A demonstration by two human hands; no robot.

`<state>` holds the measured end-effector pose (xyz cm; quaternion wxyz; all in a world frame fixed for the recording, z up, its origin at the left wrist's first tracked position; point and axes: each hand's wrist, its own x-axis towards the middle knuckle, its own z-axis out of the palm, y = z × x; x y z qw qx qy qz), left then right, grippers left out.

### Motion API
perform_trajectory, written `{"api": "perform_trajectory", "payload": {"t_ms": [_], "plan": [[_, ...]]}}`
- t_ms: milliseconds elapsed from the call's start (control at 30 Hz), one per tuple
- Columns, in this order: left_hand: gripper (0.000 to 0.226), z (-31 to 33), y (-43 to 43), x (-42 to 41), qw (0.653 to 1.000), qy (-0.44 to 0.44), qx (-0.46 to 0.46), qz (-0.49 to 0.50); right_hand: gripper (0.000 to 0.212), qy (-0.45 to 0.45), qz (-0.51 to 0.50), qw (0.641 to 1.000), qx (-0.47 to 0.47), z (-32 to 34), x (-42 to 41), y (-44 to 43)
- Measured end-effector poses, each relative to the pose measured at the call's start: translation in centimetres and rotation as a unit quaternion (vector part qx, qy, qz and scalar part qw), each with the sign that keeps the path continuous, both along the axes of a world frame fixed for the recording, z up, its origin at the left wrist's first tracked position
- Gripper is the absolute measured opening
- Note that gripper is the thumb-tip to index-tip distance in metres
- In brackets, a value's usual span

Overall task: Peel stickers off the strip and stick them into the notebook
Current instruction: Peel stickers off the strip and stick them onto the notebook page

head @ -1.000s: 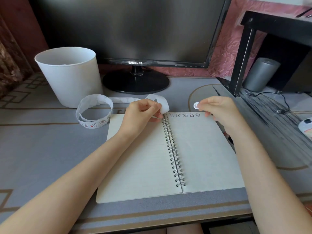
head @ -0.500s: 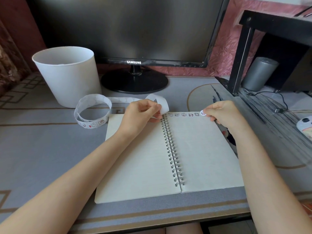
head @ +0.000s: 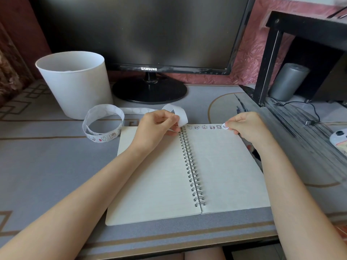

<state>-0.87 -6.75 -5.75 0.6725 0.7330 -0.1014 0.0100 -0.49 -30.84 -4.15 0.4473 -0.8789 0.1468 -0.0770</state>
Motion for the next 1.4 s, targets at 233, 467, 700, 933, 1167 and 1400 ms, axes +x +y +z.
{"api": "perform_trajectory", "payload": {"t_ms": [233,467,700,933,1167,1400], "plan": [[0.018,-0.06,-0.05,0.07,1.0,0.0,-0.003,0.0,0.008,0.001,0.001,1.0,-0.003,-0.07,-0.03,0.06],[0.017,-0.21,-0.04,0.21,1.0,-0.002,0.0,0.001,0.005,0.001,0.0,1.0,-0.011,-0.11,-0.05,0.2],[0.018,-0.22,-0.04,0.23,1.0,-0.004,0.003,0.003,0.006,-0.002,-0.001,1.0,-0.014,-0.18,-0.04,0.18],[0.017,-0.24,-0.06,0.21,1.0,-0.003,0.005,0.005,0.012,0.001,-0.001,1.0,-0.016,-0.2,-0.04,0.13],[0.018,-0.06,-0.11,0.07,1.0,-0.003,0.005,0.003,0.018,0.005,-0.003,1.0,-0.024,-0.14,-0.03,0.18],[0.018,0.1,-0.1,-0.01,1.0,-0.008,0.005,0.002,0.024,0.002,-0.001,1.0,-0.022,-0.15,-0.01,0.11]]}}
